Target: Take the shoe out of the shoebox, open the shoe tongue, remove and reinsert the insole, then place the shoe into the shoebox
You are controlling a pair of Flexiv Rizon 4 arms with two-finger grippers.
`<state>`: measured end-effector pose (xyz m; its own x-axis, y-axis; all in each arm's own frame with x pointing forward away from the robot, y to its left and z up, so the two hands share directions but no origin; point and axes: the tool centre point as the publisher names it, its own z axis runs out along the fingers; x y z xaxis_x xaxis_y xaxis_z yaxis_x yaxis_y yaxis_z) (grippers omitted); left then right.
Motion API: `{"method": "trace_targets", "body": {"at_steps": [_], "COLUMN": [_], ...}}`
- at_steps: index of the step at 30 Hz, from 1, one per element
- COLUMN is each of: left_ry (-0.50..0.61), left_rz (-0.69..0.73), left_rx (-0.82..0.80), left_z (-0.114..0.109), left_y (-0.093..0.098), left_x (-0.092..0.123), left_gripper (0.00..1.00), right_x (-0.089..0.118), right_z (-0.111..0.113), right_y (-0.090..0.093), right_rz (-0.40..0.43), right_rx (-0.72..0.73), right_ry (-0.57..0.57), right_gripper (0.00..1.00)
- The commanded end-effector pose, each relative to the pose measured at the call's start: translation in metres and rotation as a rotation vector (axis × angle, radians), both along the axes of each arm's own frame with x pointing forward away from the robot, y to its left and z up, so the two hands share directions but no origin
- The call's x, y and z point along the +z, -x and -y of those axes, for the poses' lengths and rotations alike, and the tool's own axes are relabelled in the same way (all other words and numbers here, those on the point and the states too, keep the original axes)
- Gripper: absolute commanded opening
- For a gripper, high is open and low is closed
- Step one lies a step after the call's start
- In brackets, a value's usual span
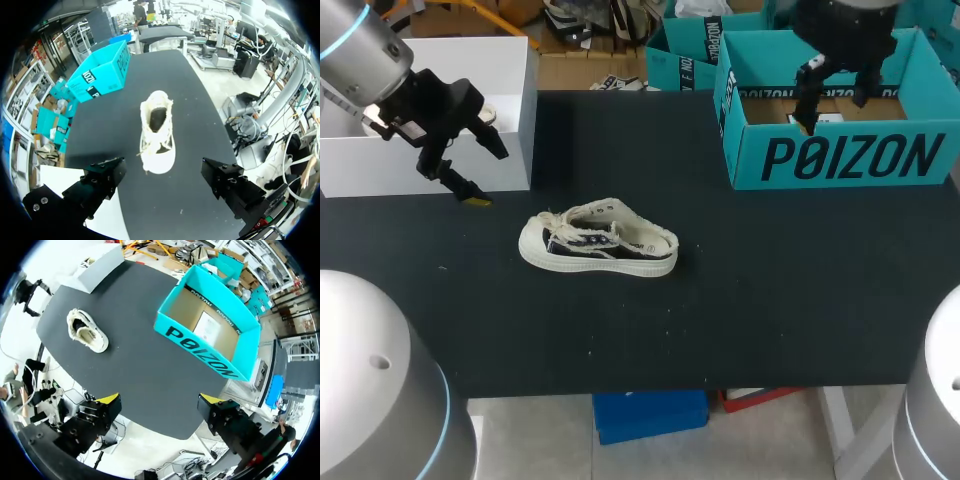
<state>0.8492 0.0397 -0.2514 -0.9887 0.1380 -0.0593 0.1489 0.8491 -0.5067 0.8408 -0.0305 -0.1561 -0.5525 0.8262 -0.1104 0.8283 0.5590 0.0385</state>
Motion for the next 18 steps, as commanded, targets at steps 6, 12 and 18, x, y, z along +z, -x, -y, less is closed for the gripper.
{"method": "trace_targets", "body": {"at_steps": [6,12,18], "left_ry": [0.0,0.0,0.0], "left_rz": [0.004,0.004,0.004], "left_rx": [0.0,0.0,0.0], "left_z": [0.0,0.0,0.0], "left_y": [0.0,0.0,0.0], "left_x": [-0.001,-0.001,-0.001], "left_gripper": [1.0,1.0,1.0], "right_x": [-0.012,-0.012,-0.012], "right_z": [-0.024,-0.024,-0.024], "right_y": [0.046,0.046,0.046], "right_rz": [0.047,0.047,0.047], "right_rx": [0.58,0.58,0.58], "right_ry": [-0.278,-0.278,-0.278], "right_gripper": [1.0,1.0,1.0]}}
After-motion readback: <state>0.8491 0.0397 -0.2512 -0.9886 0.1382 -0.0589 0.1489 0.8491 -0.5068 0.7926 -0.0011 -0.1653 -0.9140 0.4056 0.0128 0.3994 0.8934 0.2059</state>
